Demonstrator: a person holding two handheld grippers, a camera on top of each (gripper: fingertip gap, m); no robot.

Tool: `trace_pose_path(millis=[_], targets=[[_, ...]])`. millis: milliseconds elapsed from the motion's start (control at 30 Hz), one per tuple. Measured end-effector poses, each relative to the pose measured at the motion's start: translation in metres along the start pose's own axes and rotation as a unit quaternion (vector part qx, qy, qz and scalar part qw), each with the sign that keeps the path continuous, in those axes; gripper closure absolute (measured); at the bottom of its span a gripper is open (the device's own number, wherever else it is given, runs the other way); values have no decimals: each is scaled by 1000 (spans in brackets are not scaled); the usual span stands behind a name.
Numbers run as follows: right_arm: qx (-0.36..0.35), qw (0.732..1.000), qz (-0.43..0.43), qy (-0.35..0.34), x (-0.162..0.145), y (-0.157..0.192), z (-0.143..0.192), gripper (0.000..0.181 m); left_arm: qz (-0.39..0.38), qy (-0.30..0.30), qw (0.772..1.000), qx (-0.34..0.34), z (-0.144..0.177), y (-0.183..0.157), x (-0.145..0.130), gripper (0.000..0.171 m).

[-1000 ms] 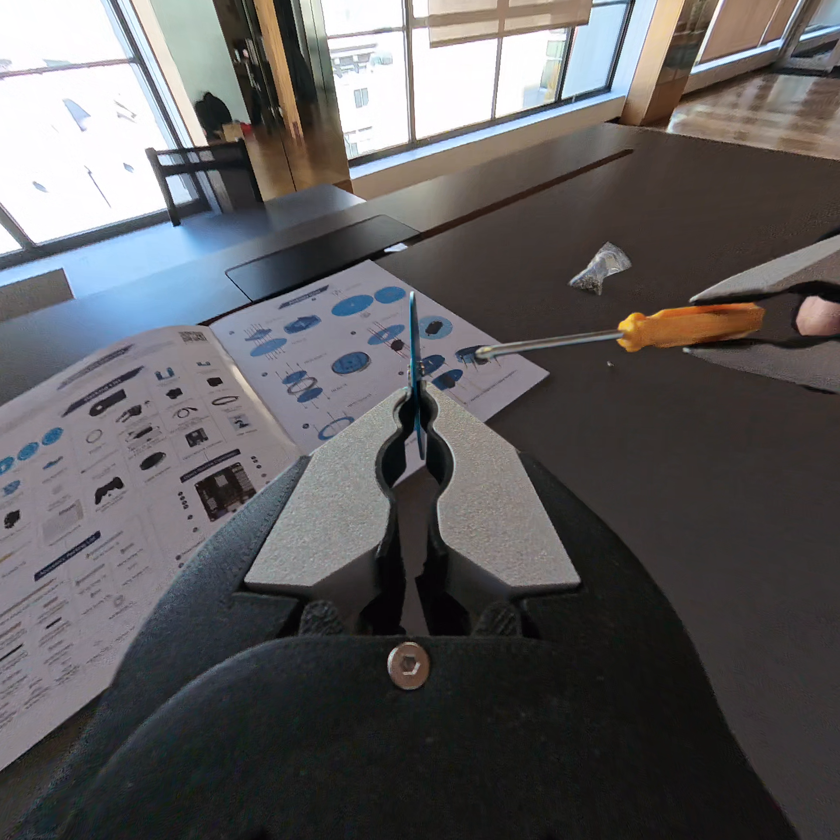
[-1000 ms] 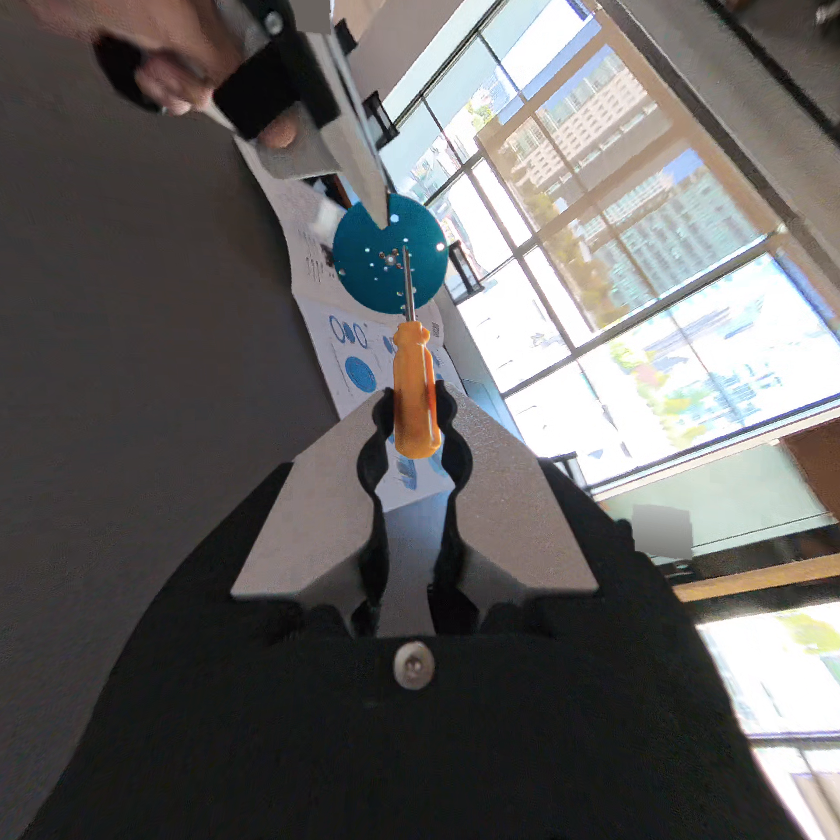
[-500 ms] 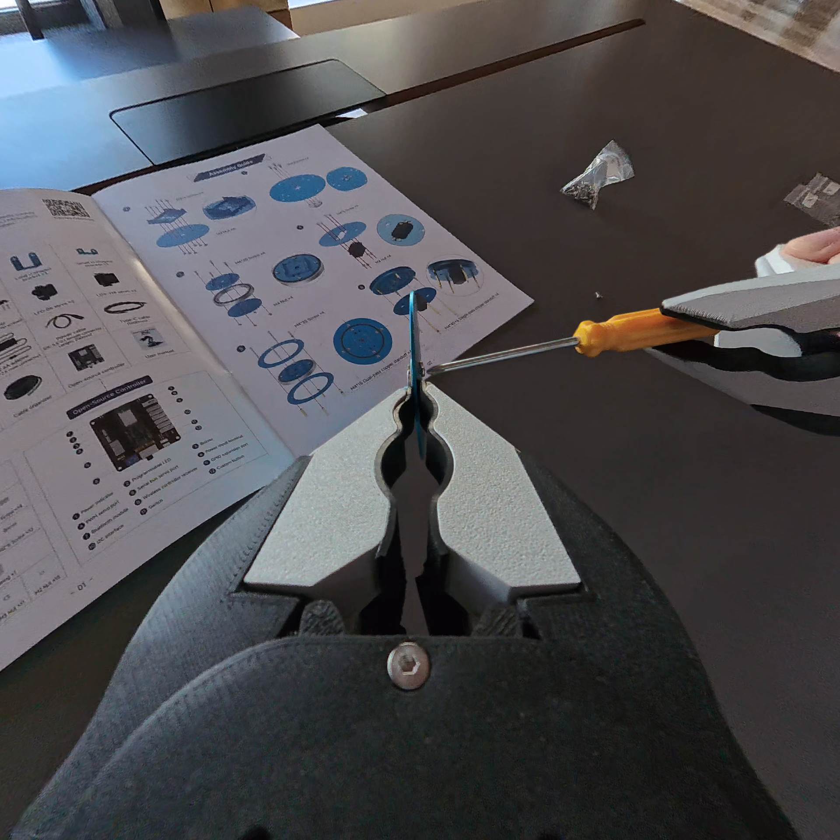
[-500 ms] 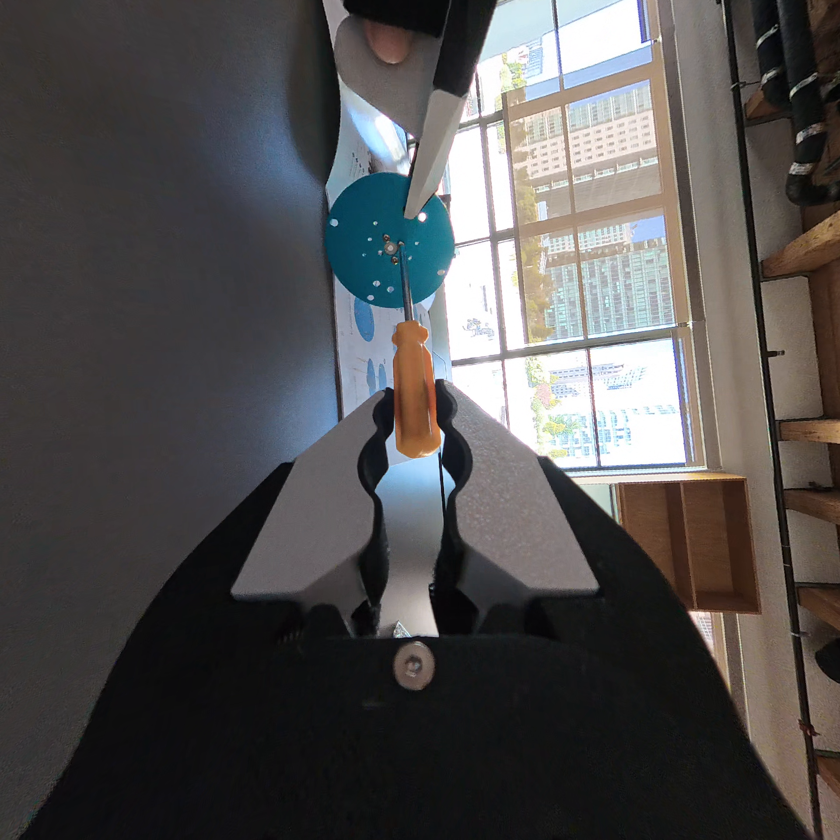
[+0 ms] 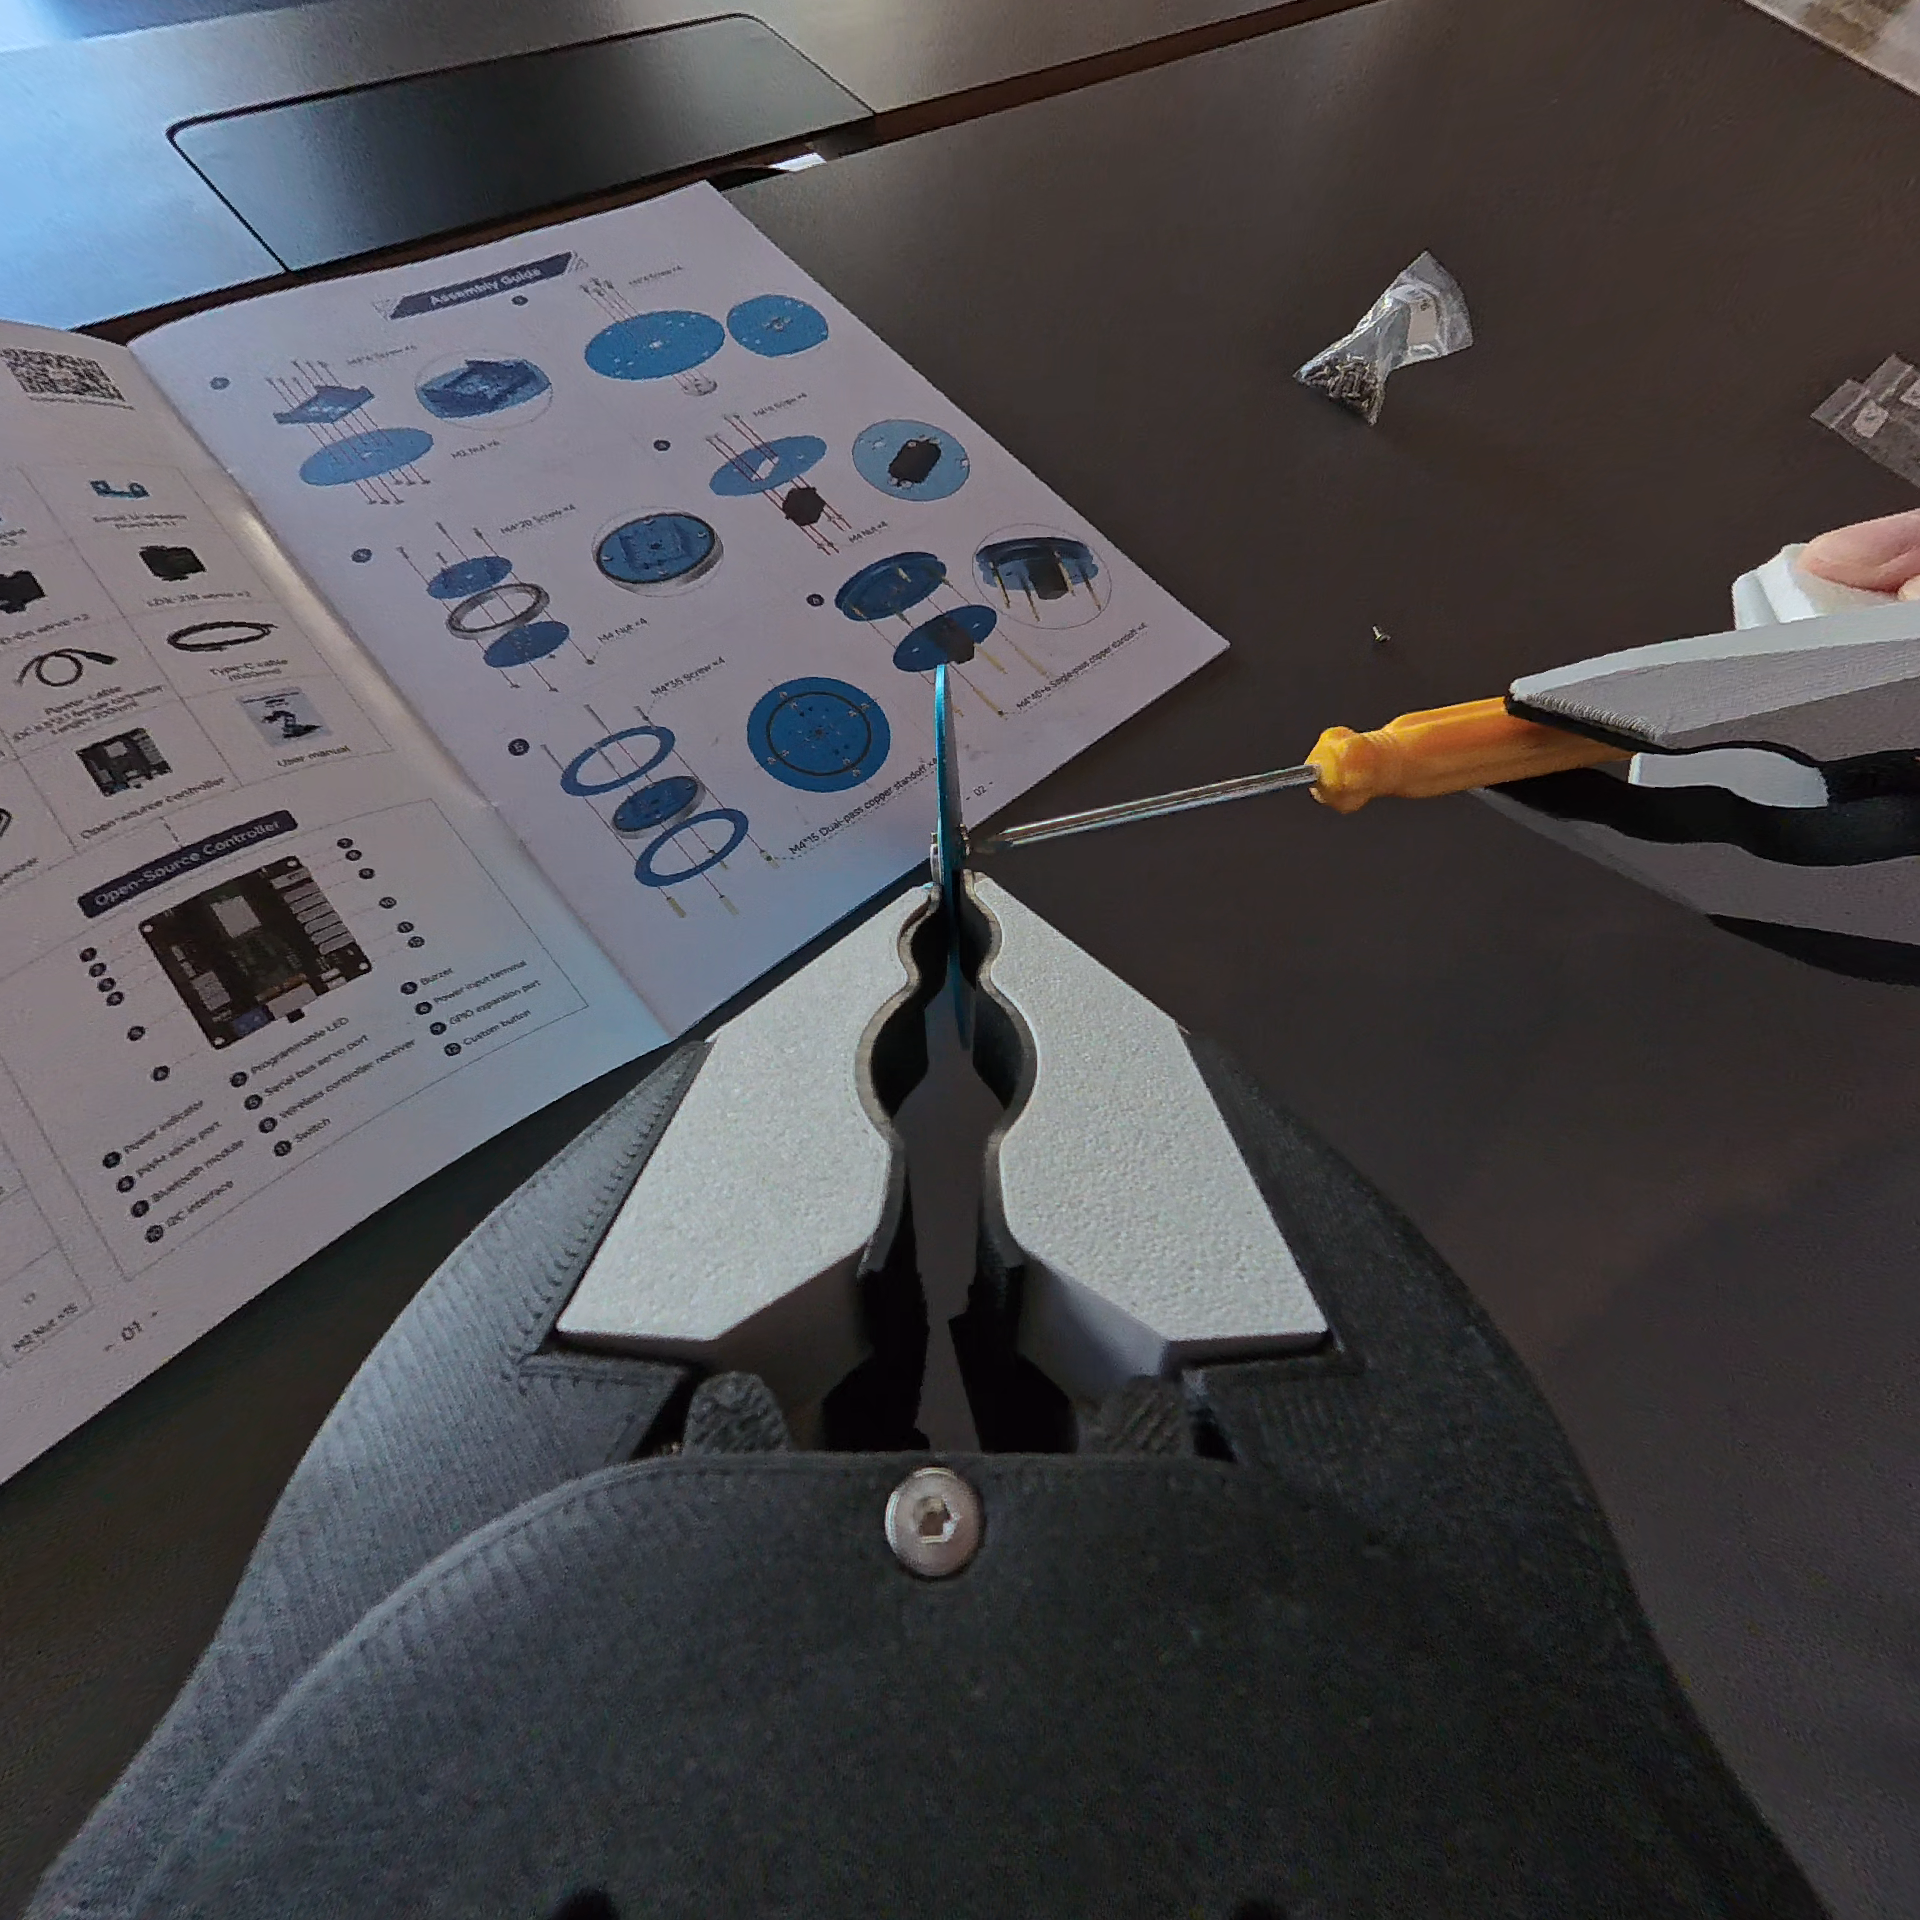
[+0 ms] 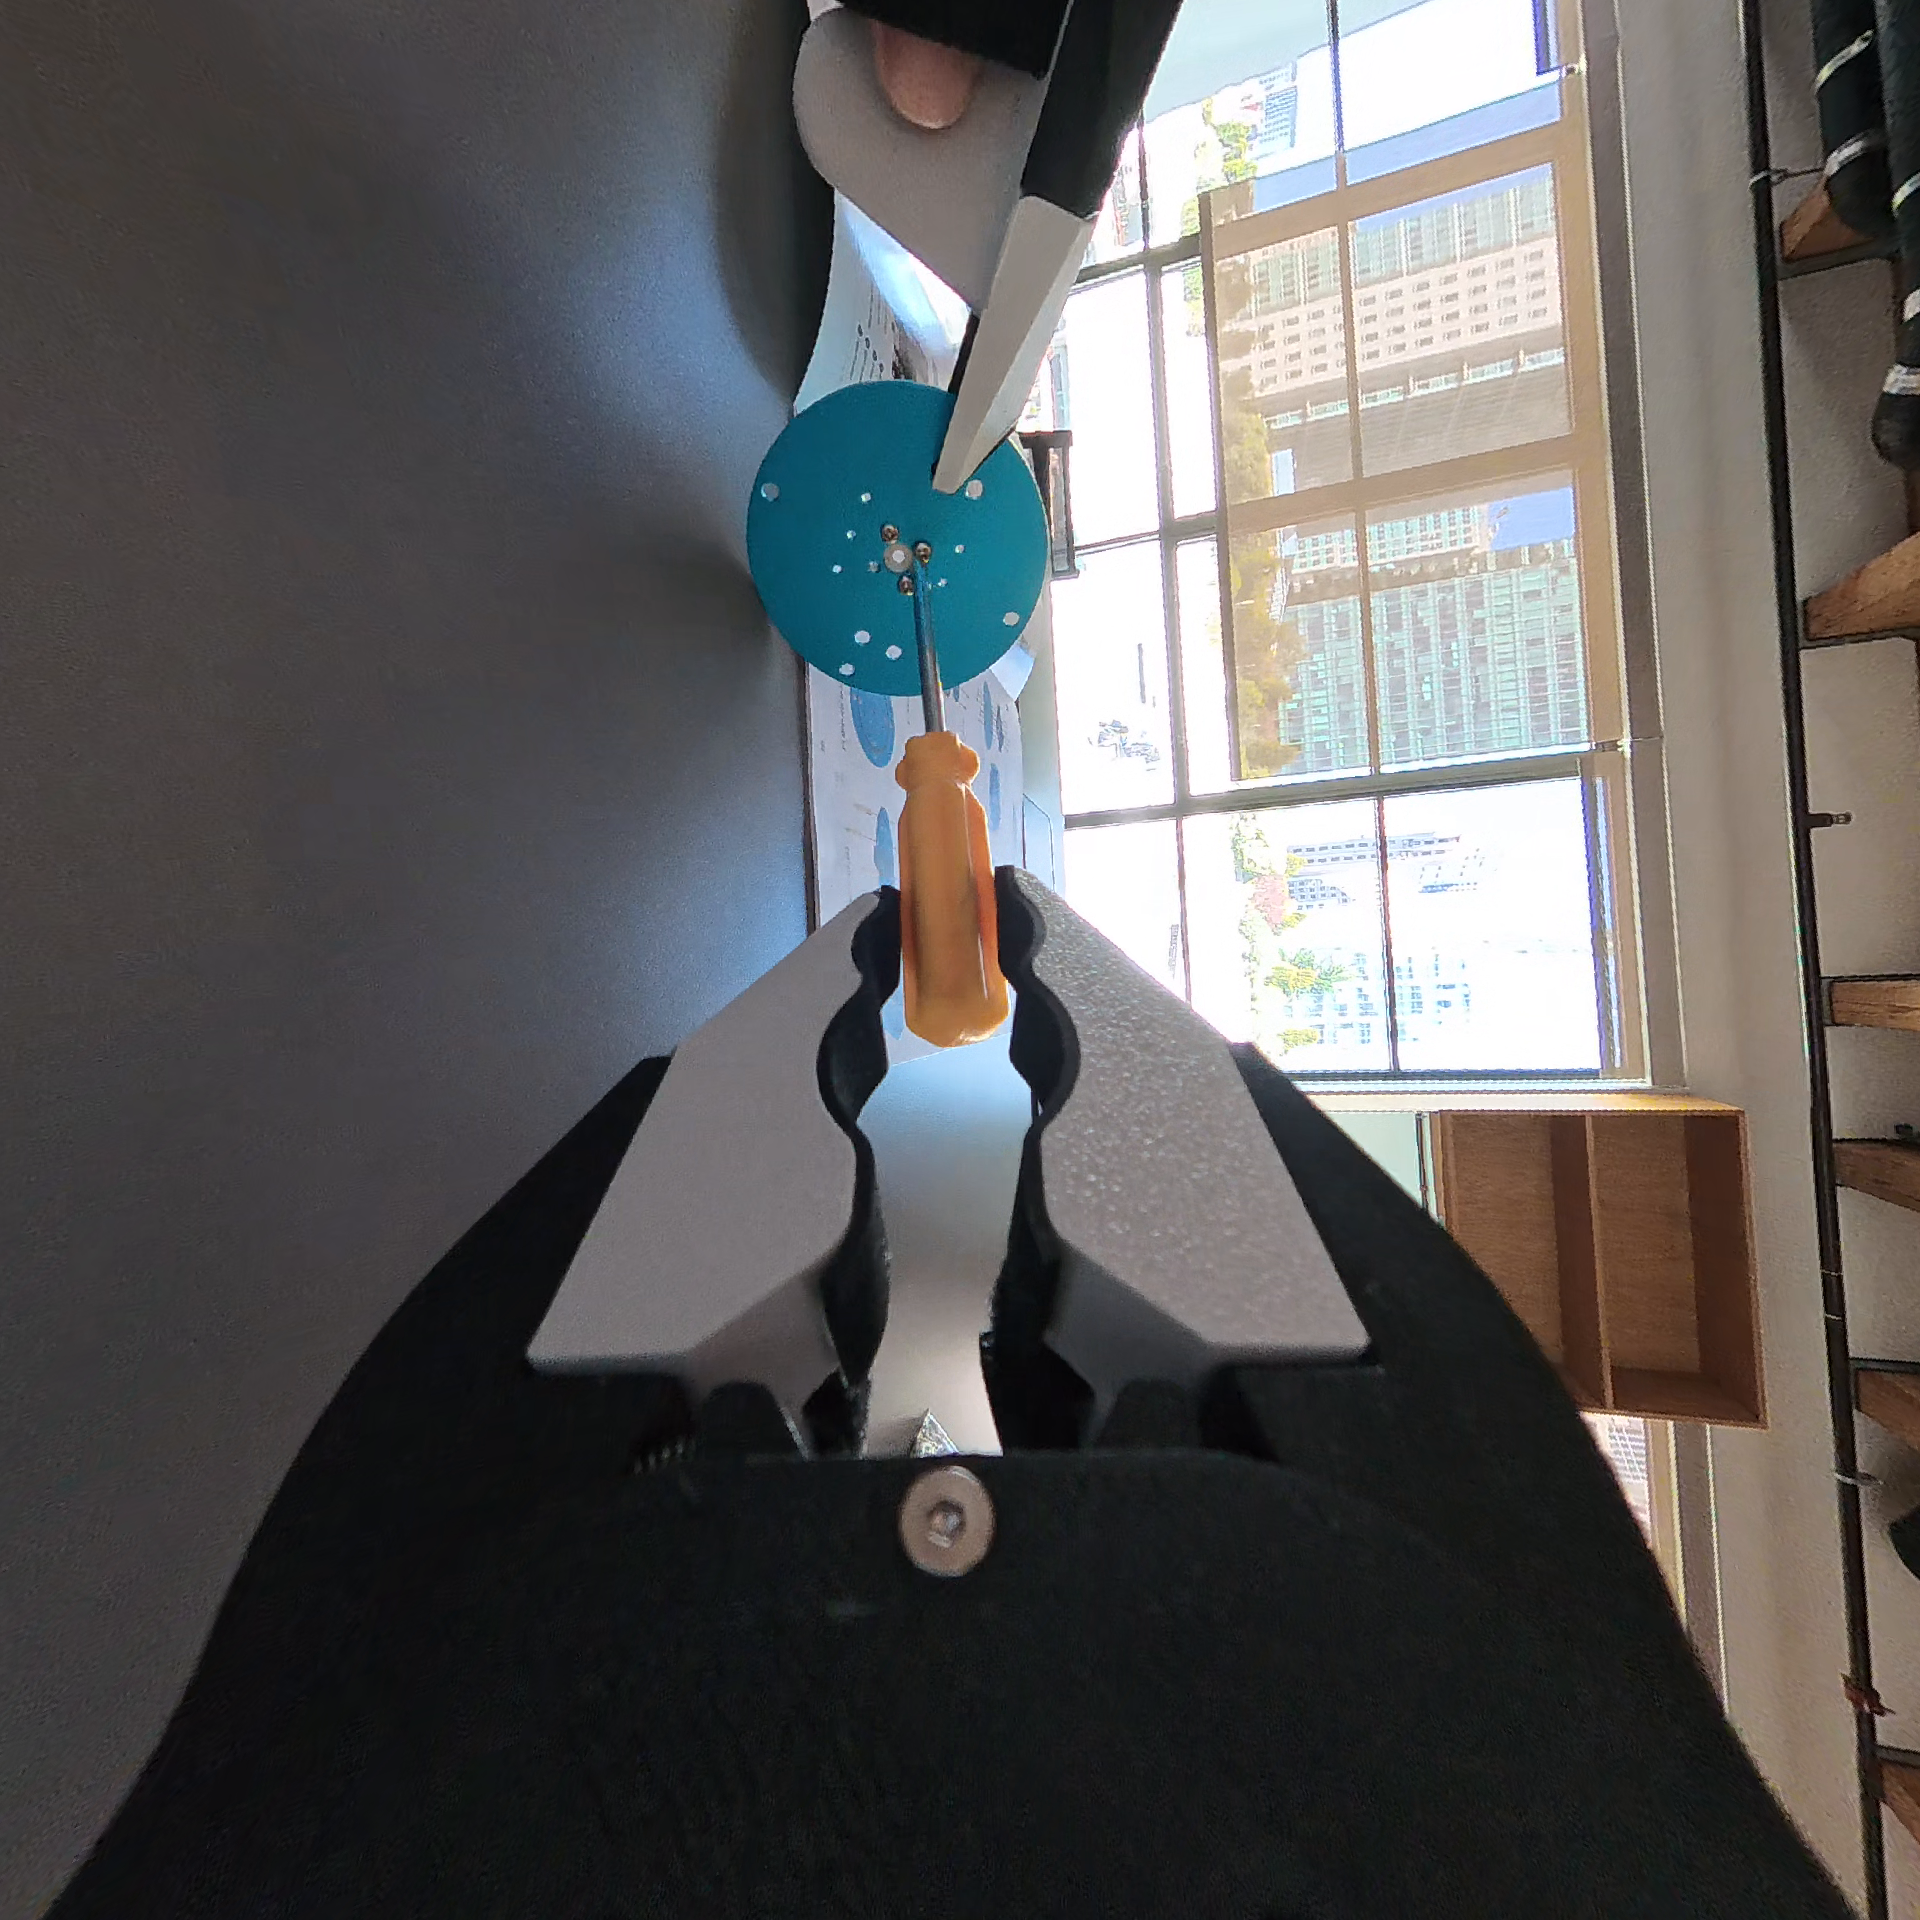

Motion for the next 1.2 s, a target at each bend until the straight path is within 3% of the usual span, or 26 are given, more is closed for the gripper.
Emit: trace_pose_path(millis=[500,900,967,1100,1200], targets=[[-2,1000,2,13,4,-3,1,164,-9,2,1000,11,0,-2,0,171],[-94,976,199,0,18,8,11,164,-21,23,999,26,2,-8,0,171],[-82,981,174,2,18,5,10,164,-24,22,999,31,2,-8,0,171],[8,1000,-11,0,13,-9,3,164,-30,19,998,47,1,-7,0,171],[112,973,-201,-15,4,-16,-6,164,-33,14,997,61,1,-5,0,171]])
Point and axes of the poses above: each gripper's, where its closed fingertips meet, z back along the fingers, x out of its top, y = z × x across the jaws, the point moved 9 cm from there along z, back along the fingers, and after that the axes turned 10 degrees about y, right-handed, at the moved point
